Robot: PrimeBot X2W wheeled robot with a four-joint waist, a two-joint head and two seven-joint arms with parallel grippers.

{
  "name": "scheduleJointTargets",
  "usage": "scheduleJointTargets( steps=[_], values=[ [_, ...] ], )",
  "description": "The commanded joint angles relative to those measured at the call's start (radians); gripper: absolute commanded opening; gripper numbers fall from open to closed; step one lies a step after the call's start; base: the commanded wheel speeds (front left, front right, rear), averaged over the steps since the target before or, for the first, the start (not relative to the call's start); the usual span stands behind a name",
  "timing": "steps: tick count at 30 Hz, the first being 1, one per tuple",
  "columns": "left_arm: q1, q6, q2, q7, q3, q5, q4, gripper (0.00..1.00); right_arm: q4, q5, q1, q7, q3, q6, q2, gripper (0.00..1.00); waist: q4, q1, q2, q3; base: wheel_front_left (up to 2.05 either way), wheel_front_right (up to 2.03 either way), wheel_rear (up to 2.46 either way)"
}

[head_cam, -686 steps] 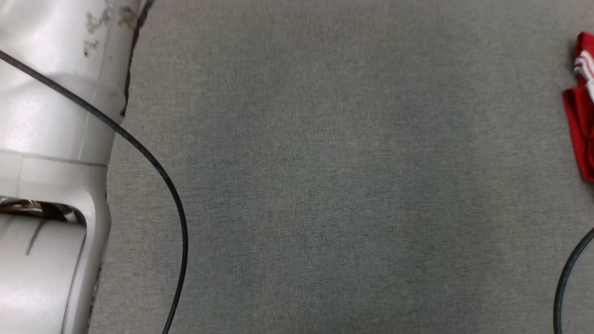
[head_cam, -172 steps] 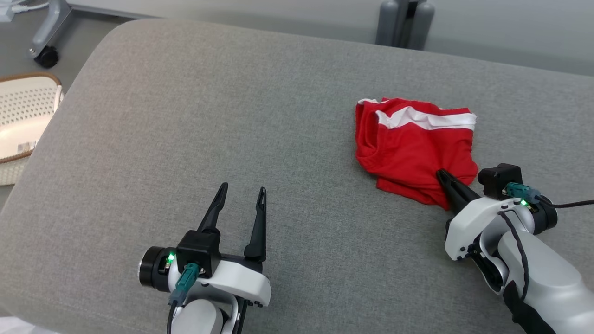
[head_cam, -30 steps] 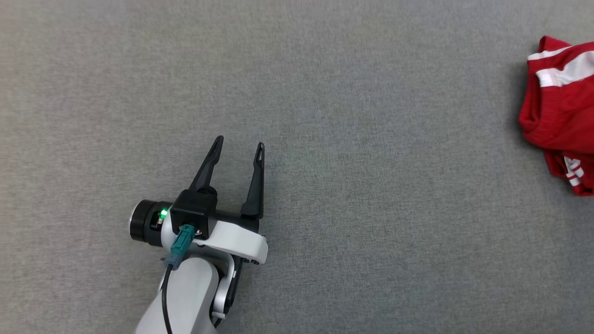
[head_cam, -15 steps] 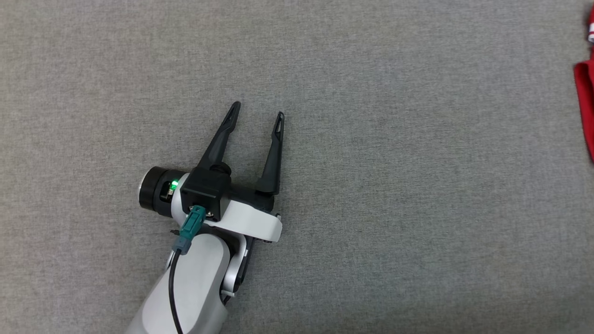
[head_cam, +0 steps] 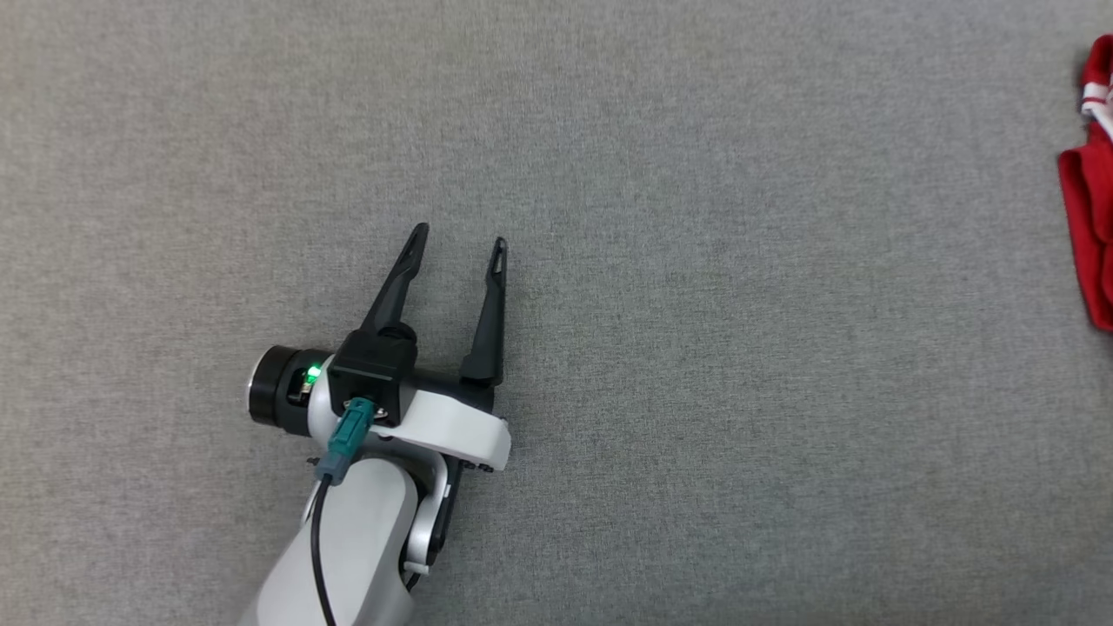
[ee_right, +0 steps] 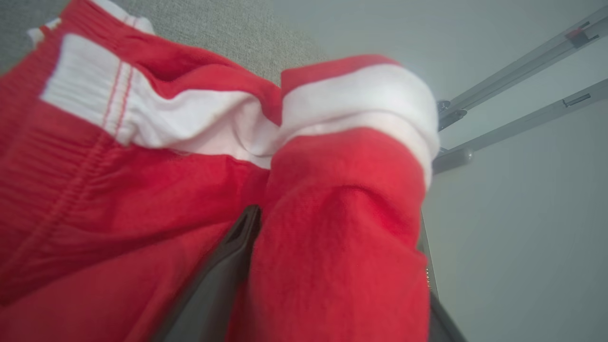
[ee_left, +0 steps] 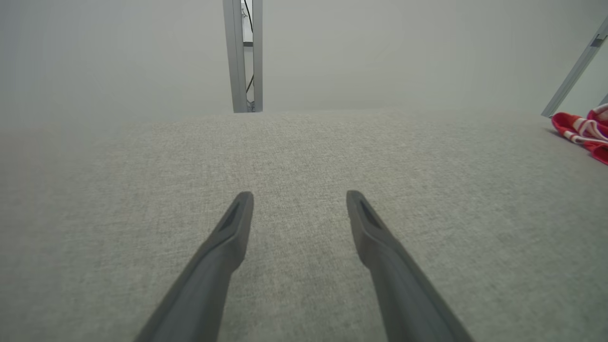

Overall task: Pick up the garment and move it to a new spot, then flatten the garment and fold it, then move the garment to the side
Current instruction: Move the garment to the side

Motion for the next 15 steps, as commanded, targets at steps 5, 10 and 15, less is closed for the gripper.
scheduleJointTargets(
  steps=[5,10,15],
  values=[
    [0.037,-0.004,0.006,0.001,0.027,-0.004,0.001,1.0,0.048,-0.062,-0.033,0.0,0.037,0.0,-0.006,1.0,-0.001,0.0,0.0,-0.088,0.0,0.0,0.0],
    [0.076,-0.005,0.006,0.001,0.045,-0.017,-0.005,1.0,0.095,-0.142,-0.081,-0.039,0.069,0.0,0.011,1.0,0.003,0.0,0.0,-0.159,0.0,0.0,0.0],
    [0.125,-0.004,0.006,0.001,0.062,-0.023,-0.01,1.0,0.08,-0.134,-0.105,-0.102,0.039,0.0,0.062,1.0,0.01,0.0,0.0,-0.242,0.0,0.0,0.0]
  ],
)
